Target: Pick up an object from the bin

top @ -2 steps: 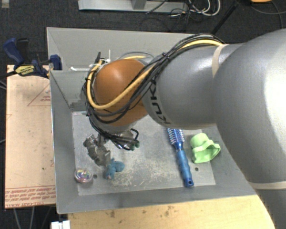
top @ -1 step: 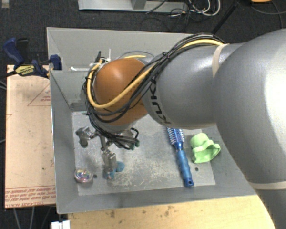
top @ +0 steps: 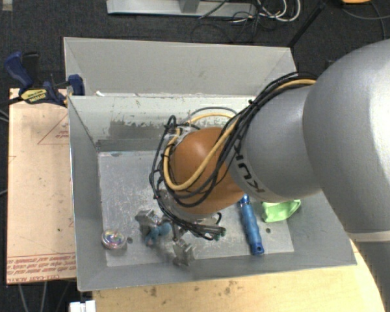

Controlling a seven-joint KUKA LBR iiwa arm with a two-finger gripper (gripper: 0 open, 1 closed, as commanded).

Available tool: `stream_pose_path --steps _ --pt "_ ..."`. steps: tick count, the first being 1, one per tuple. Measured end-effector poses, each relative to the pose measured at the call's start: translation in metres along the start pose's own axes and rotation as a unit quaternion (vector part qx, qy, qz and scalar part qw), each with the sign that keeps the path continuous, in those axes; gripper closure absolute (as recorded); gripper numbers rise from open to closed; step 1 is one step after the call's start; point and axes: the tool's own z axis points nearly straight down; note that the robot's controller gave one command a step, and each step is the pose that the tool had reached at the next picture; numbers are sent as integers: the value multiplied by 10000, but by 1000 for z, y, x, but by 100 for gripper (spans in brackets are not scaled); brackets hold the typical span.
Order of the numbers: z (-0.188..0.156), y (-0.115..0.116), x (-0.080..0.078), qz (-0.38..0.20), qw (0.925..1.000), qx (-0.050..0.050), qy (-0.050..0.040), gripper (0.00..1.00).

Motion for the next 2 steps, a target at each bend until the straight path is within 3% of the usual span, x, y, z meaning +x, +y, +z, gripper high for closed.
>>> stream_pose_path --steps 1,2 --pt "-2 2 -4 -15 10000 -6 -17 100" --pt "-131 -10 -1 -30 10000 20 -62 100"
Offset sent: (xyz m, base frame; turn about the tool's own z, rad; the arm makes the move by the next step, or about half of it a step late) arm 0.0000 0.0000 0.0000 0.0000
